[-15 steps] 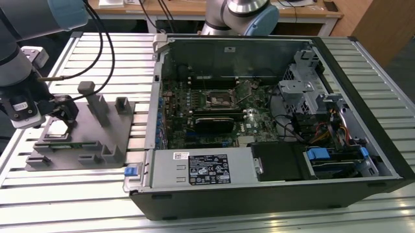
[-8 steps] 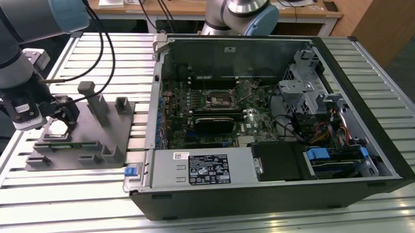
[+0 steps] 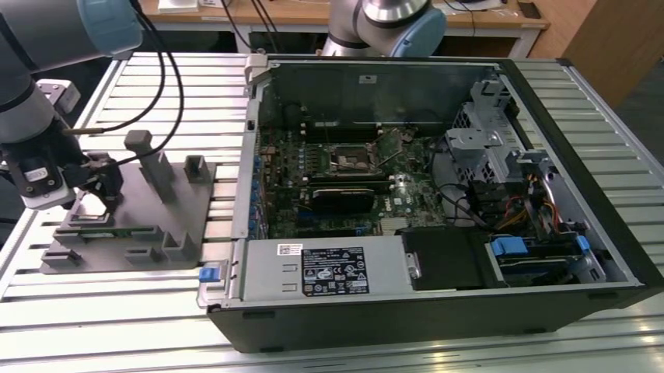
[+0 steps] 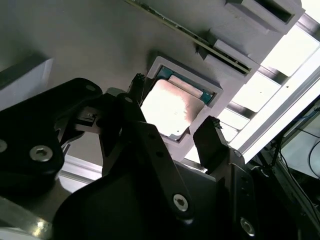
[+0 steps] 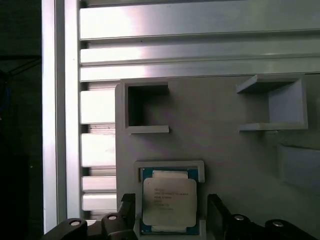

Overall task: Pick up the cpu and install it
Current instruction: 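Pick up the cpu and move it towards the insertion slot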

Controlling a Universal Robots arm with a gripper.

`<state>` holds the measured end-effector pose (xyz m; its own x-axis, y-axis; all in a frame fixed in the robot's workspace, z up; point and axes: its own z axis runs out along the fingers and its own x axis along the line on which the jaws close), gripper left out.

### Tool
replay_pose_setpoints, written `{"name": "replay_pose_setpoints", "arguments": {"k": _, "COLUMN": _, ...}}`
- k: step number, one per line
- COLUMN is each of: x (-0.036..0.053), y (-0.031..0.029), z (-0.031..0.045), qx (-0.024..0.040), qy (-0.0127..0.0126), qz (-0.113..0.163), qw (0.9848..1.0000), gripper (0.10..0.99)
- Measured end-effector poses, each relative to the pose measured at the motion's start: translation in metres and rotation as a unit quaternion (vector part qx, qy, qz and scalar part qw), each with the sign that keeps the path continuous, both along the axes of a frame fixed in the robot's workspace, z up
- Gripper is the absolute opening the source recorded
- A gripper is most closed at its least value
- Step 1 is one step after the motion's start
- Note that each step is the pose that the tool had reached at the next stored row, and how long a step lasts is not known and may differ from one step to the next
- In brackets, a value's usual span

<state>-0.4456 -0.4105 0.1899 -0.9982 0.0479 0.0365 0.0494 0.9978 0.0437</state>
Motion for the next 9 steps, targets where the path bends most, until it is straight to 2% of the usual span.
{"name": "replay_pose_setpoints", "arguments": {"k": 9, "x": -0.0032, "y": 0.0033, "z": -0.0038, "qx": -0.0001, "qy": 0.0000, "qz": 0.000, "qw": 1.0000, "gripper": 0.678}}
